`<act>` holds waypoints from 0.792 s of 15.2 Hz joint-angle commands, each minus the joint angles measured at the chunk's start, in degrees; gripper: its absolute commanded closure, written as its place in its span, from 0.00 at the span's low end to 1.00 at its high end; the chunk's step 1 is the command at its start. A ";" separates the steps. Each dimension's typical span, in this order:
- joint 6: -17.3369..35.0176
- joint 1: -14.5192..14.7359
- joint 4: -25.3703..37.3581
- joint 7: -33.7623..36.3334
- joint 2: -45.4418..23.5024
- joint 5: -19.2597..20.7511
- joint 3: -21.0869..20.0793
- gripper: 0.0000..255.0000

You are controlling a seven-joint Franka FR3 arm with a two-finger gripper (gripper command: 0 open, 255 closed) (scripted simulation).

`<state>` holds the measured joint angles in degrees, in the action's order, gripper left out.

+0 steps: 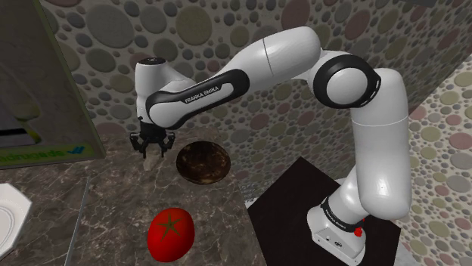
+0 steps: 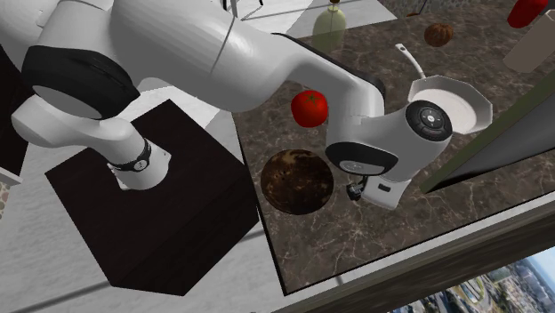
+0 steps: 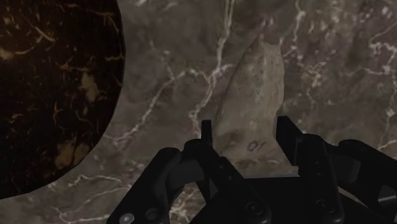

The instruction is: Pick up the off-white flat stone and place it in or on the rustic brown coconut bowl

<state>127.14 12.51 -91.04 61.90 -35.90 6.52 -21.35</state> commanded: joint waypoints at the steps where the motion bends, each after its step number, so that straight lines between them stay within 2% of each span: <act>1: -0.43 0.01 -0.11 -0.03 0.27 -0.18 -0.19 1.00; 12: -6.86 -0.51 2.60 -0.20 4.16 -1.46 -1.12 1.00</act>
<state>120.93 12.11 -88.73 61.81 -32.06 5.18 -22.41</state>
